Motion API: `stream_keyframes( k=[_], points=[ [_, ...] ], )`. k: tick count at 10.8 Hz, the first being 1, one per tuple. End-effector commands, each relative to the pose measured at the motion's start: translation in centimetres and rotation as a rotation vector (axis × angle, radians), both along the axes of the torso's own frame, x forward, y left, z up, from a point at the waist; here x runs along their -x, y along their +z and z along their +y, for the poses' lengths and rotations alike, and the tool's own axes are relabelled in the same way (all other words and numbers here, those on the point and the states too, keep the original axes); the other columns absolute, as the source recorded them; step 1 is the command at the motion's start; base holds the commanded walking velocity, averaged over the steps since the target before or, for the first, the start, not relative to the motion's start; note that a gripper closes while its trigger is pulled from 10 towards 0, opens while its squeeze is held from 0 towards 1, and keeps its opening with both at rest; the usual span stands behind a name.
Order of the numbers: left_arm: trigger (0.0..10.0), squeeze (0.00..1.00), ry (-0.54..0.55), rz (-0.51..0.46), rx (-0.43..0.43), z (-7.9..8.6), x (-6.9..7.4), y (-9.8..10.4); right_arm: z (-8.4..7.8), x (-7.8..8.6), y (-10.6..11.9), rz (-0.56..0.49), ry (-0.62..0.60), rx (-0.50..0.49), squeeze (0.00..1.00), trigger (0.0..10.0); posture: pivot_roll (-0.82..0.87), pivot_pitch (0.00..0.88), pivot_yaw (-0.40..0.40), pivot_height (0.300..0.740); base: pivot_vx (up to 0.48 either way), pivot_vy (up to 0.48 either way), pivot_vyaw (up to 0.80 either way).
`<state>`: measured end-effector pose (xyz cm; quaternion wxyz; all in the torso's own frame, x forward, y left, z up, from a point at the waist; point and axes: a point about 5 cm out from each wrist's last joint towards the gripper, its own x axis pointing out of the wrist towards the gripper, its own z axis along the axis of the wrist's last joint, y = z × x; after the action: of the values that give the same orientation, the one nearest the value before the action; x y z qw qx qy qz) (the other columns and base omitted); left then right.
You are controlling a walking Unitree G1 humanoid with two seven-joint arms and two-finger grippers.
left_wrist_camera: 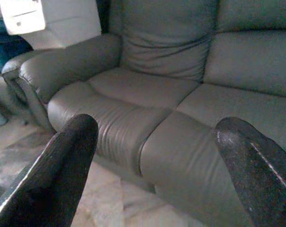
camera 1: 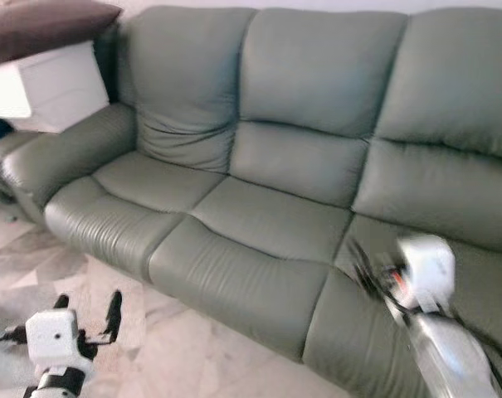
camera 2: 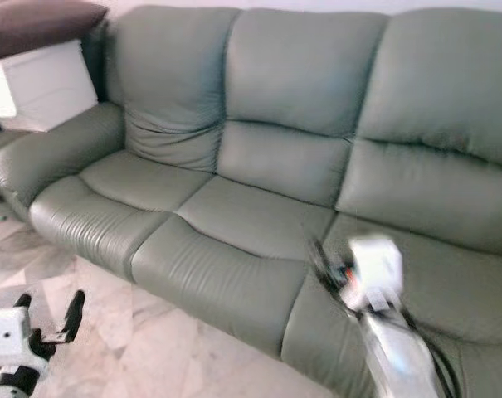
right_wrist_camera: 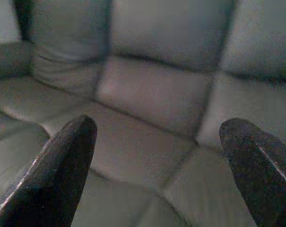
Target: Move the pillow to the sofa
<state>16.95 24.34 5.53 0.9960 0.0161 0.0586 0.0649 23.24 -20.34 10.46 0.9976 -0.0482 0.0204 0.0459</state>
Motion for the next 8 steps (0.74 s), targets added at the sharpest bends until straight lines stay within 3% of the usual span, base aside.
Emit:
stream_keyframes(
  k=[1,4,7,8],
  points=[
    [10.0,0.0,-0.006,-0.018,0.001,0.1,-0.2,0.6,0.4,-0.3,1.4,-0.058,0.007,0.002,0.0,10.0,-0.21,0.009,0.118,0.74,0.0,0.0,0.0],
    [10.0,0.0,-0.025,-0.061,-0.001,-0.3,-1.5,0.7,1.9,-1.6,3.7,-0.043,0.1,0.011,0.0,10.0,-0.19,0.004,0.084,0.74,0.0,0.0,0.0],
    [10.0,0.0,0.024,-0.082,0.025,-1.3,-1.4,1.2,1.9,-3.2,3.9,-0.046,0.152,0.05,0.0,10.0,-0.19,0.0,0.046,0.74,0.0,0.0,0.0],
    [10.0,0.0,0.027,-0.096,0.014,-1.5,-1.7,1.5,2.1,-3.6,4.0,-0.046,0.164,0.06,0.0,10.0,-0.19,0.0,0.042,0.74,0.0,0.0,0.8]
  ],
)
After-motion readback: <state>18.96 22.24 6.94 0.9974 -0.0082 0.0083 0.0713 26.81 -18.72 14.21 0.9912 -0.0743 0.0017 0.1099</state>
